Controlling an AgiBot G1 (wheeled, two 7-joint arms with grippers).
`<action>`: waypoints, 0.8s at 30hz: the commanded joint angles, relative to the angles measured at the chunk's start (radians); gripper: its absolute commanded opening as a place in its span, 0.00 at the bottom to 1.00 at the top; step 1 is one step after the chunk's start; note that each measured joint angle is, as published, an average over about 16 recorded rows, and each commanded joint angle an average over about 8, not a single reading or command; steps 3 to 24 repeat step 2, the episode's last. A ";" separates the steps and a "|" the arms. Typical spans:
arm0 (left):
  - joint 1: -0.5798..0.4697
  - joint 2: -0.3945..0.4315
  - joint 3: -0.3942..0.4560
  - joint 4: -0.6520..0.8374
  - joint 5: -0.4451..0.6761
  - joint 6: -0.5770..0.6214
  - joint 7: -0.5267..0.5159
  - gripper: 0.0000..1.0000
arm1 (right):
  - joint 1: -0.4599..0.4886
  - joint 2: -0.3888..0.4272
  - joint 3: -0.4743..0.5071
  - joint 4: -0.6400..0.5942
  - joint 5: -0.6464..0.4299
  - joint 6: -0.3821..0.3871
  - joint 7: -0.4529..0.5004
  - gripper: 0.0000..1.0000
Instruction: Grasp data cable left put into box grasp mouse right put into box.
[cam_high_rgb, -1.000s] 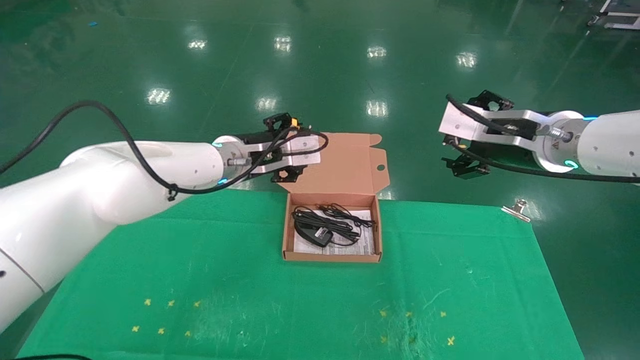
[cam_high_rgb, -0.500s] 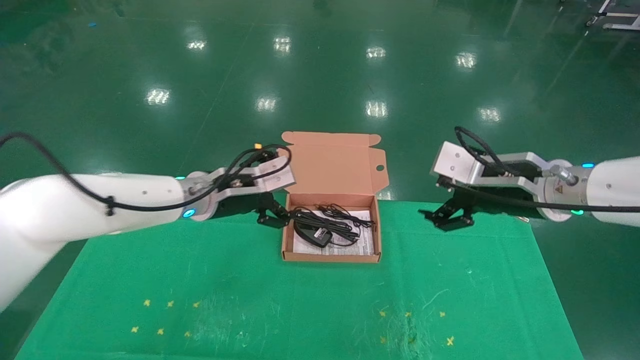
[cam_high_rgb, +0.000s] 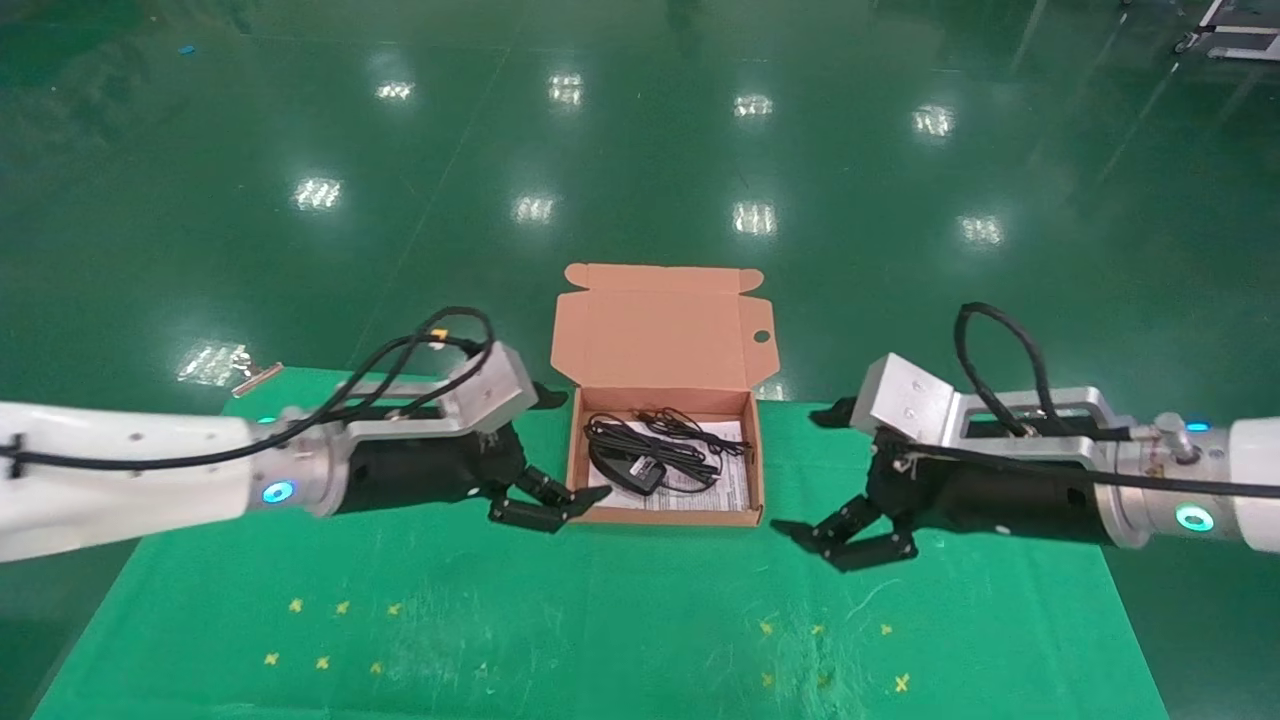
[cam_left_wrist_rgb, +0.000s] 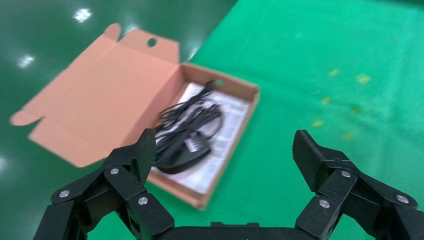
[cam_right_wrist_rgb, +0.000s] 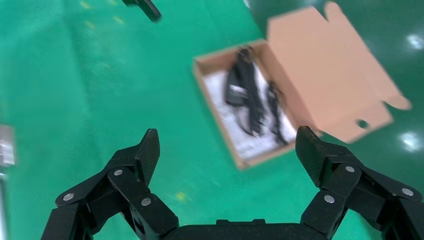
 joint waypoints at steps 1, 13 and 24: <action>0.035 -0.039 -0.055 -0.029 -0.069 0.062 0.008 1.00 | -0.036 0.013 0.039 0.001 0.084 -0.036 -0.028 1.00; 0.040 -0.045 -0.063 -0.033 -0.079 0.070 0.010 1.00 | -0.041 0.015 0.045 0.001 0.095 -0.041 -0.032 1.00; 0.040 -0.045 -0.063 -0.033 -0.079 0.070 0.010 1.00 | -0.041 0.015 0.045 0.001 0.095 -0.041 -0.032 1.00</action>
